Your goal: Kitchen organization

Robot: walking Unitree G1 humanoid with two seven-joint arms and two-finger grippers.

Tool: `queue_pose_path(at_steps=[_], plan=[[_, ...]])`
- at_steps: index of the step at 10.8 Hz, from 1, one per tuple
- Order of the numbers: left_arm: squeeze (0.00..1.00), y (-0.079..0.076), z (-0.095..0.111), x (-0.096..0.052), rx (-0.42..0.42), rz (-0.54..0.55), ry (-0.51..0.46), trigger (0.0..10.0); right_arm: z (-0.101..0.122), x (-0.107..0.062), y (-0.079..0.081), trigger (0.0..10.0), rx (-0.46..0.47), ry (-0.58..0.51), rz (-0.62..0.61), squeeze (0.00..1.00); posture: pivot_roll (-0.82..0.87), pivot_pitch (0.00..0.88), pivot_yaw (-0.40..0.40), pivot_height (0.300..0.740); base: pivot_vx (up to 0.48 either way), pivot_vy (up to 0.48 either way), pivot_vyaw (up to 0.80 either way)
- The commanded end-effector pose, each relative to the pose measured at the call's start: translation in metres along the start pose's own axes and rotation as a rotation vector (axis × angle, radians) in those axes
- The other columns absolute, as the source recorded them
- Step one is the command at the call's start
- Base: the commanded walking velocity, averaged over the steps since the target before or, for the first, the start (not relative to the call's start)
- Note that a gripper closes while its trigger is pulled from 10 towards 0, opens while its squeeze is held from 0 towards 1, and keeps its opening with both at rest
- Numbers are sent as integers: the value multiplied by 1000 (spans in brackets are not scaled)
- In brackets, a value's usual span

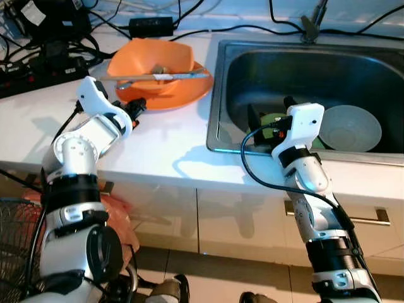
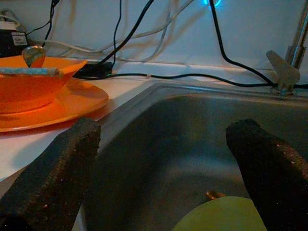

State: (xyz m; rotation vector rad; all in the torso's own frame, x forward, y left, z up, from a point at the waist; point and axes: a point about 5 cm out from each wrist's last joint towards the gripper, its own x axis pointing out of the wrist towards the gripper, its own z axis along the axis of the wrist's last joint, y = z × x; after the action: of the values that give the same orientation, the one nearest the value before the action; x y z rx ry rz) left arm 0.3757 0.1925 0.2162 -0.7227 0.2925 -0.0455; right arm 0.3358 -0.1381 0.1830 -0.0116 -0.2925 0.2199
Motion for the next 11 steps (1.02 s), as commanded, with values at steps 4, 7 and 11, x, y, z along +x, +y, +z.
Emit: queue_pose_path(at_steps=[4, 7, 11], plan=[[0, 14, -13, -24, 14, 78, 42, 10000, -2, 0, -1, 10000, 1, 15, 2, 0, 78, 154, 61, 740, 0, 0, 0], [0, 23, -26, -52, -5, 135, 36, 10000, -2, 3, 0, 10000, 4, 17, 17, 0, 114, 162, 46, 740, 0, 0, 0], [0, 29, -44, -83, 10, 151, 66, 10000, -3, 9, 5, 10000, 13, 23, 55, 0, 165, 181, 25, 740, 0, 0, 0]])
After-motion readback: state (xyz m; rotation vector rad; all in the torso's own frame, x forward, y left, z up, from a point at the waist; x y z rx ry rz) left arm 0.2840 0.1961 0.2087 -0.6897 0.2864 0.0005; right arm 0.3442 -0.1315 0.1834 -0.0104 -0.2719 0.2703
